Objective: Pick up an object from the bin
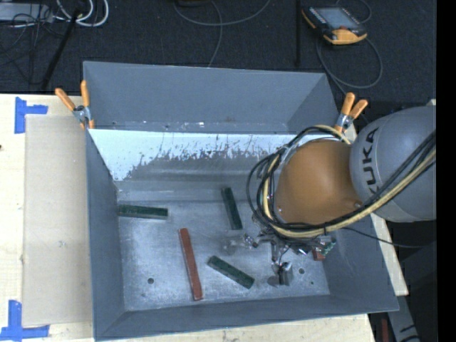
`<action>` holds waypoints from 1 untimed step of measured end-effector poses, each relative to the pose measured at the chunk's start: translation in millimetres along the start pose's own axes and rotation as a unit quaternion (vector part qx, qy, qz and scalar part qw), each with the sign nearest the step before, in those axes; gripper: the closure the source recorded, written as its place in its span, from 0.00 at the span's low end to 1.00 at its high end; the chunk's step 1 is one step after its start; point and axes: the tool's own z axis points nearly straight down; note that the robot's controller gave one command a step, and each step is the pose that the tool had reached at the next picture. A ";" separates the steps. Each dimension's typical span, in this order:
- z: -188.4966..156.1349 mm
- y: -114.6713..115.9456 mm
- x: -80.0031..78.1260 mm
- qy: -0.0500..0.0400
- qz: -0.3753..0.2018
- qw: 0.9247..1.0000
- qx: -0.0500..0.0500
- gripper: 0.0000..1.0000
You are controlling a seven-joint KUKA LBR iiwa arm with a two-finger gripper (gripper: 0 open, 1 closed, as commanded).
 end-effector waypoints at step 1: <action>43.2 25.4 -14.8 0.001 0.192 0.981 -0.002 0.00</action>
Offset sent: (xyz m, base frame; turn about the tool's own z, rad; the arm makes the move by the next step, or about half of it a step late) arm -0.0093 0.0272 -0.0425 0.3883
